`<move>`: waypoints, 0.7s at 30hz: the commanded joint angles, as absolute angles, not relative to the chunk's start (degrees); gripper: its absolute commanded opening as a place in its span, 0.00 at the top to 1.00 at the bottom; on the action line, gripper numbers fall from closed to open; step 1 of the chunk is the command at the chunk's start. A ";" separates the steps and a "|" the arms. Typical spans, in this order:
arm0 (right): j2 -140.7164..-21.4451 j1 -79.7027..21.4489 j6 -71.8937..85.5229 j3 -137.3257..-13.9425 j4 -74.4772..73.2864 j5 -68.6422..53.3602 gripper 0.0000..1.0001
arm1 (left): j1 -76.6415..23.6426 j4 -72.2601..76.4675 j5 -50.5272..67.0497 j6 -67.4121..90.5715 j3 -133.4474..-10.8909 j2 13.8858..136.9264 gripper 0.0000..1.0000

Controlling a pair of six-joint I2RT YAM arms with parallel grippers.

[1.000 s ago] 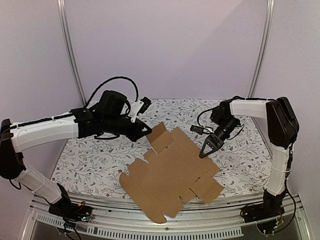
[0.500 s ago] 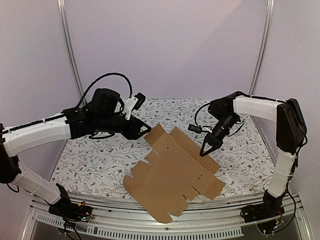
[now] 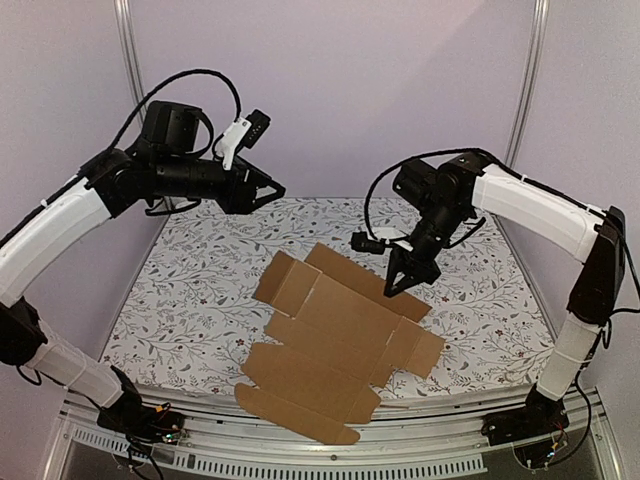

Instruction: Fold the paper box

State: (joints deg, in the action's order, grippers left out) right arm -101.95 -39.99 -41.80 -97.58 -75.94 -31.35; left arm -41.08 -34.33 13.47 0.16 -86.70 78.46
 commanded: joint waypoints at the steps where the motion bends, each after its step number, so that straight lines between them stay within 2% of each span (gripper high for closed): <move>1: -100.32 -42.97 -44.10 -101.71 -88.39 -30.95 1.00 | -36.84 -46.99 25.54 -6.07 -92.27 84.10 0.51; 6: -102.94 -42.96 -45.77 -109.36 -94.88 -36.26 1.00 | -37.10 -48.28 38.02 -5.79 -93.14 86.24 0.51; 21: -110.25 -42.92 -39.48 -116.22 -92.96 -32.59 1.00 | -37.35 -50.93 44.49 -9.16 -99.14 91.37 0.53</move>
State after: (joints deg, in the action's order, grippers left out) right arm -108.22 -42.81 -40.86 -115.00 -76.71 -33.89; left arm -37.12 -49.08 40.69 -7.38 -96.75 89.01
